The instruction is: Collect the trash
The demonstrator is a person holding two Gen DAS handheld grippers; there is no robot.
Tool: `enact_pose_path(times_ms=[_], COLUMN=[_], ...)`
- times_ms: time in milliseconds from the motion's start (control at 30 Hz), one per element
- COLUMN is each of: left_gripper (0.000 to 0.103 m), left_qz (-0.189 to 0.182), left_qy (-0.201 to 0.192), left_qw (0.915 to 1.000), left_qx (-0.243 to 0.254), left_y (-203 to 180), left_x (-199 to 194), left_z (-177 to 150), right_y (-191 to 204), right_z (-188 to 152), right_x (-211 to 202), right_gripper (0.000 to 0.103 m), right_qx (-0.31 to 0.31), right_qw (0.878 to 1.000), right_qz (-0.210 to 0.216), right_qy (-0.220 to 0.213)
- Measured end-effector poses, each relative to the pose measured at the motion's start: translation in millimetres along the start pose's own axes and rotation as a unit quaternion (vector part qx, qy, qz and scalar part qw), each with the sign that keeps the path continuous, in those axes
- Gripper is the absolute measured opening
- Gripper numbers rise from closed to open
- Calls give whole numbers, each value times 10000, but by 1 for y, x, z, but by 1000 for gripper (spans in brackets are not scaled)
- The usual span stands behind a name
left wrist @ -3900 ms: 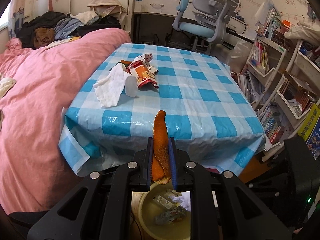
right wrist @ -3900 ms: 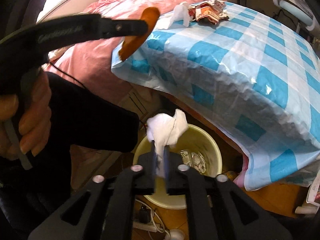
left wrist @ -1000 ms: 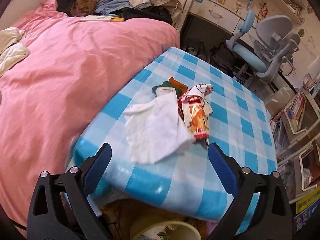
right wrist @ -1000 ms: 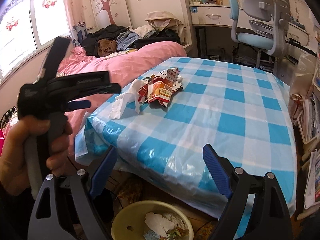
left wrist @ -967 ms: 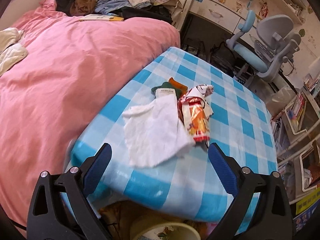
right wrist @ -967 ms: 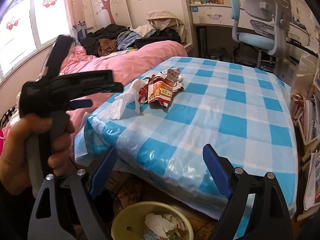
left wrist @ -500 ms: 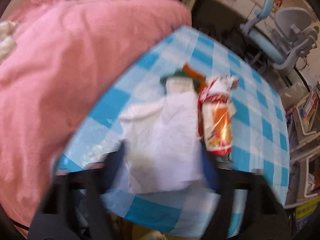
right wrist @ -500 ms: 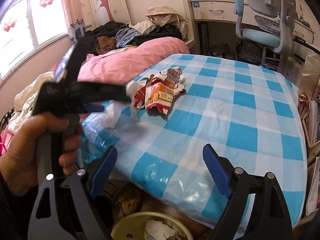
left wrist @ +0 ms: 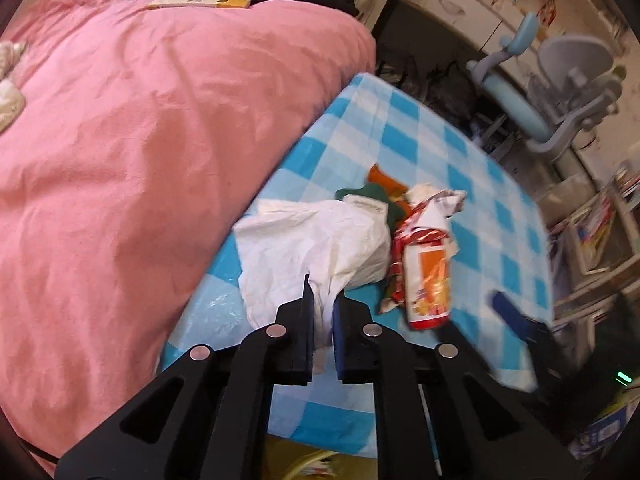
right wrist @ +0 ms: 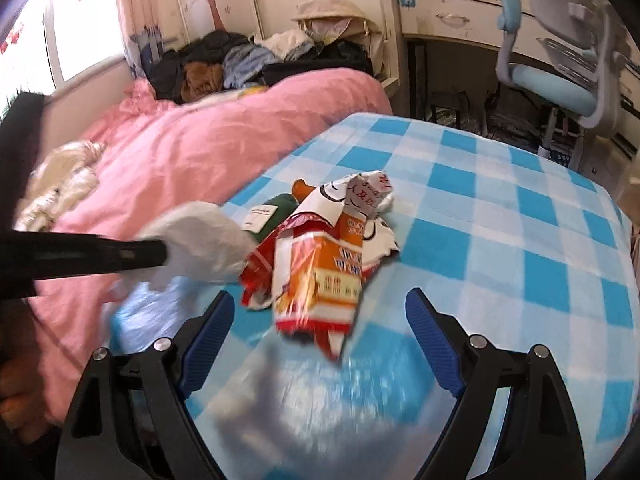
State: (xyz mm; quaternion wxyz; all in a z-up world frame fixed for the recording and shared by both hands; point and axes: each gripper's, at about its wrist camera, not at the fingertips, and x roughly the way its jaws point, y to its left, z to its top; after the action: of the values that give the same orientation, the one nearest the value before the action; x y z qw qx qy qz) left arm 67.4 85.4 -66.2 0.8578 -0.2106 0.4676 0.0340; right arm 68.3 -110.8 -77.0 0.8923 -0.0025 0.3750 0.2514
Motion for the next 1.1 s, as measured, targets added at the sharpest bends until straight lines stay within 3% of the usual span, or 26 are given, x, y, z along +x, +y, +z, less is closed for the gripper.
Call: enact_pose_path(times_ms=[33,67,100,267,367,433,567,633,700,767,833,900,1100], left_gripper=[8,8,8,8,8,8,8,8,14,43,60,65,74], left_qz=[-152,-277,-394,-712,-1005,-1056,-703,-557,-425,-282,-152,-148,8], left_qy=[-36,-86,-180,-535,-314,-84,512,660,805,785,620,535,602], left_qw=[9999,9996,9990,9957,9941,9936,9909,9903,9898,9910,9935,9945,9929], left_qx=[7,29,86,243,239,384,1027,1088,1098,1048,938,890,1023], left_y=[-2,-4,-8,-17,-17,-22,-41,-42,-42,-38,-34,-33,-45], left_x=[-2,-5,-10,-29,-27,-22,-2,4,11,12,9,8,22], left_z=[0,1,2,5,4,-2,-24,-31,-34,-36,-35,-33,-34], right_y=[-1,-2,-6,-20,-34,-45,-57,-61,-67,-71,-75,-79,-89], right_z=[1,2,2,-9,-19,-25,-35,-42,-51,-51,-50,-48,-42], right_x=[5,10,17,3,-19,-35,-60,-72,-77,-76,-76,-78,-72], right_gripper=[79,65,43,30,29,29,30,35,51,64,68,78,81], right_qx=[5,16,27,-92,-198,-209,-273,-329,-314,-236,-73,122,603], right_qw=[10000,9999,9996,9991,9983,9971,9940,9929,9914,9925,9940,9956,9955], right_qz=[-9,-15,-32,-1,-107,-153,-163,-232,-241,-295,-252,-169,38], right_qy=[47,116,261,414,536,710,1051,1123,1244,1162,1061,912,730])
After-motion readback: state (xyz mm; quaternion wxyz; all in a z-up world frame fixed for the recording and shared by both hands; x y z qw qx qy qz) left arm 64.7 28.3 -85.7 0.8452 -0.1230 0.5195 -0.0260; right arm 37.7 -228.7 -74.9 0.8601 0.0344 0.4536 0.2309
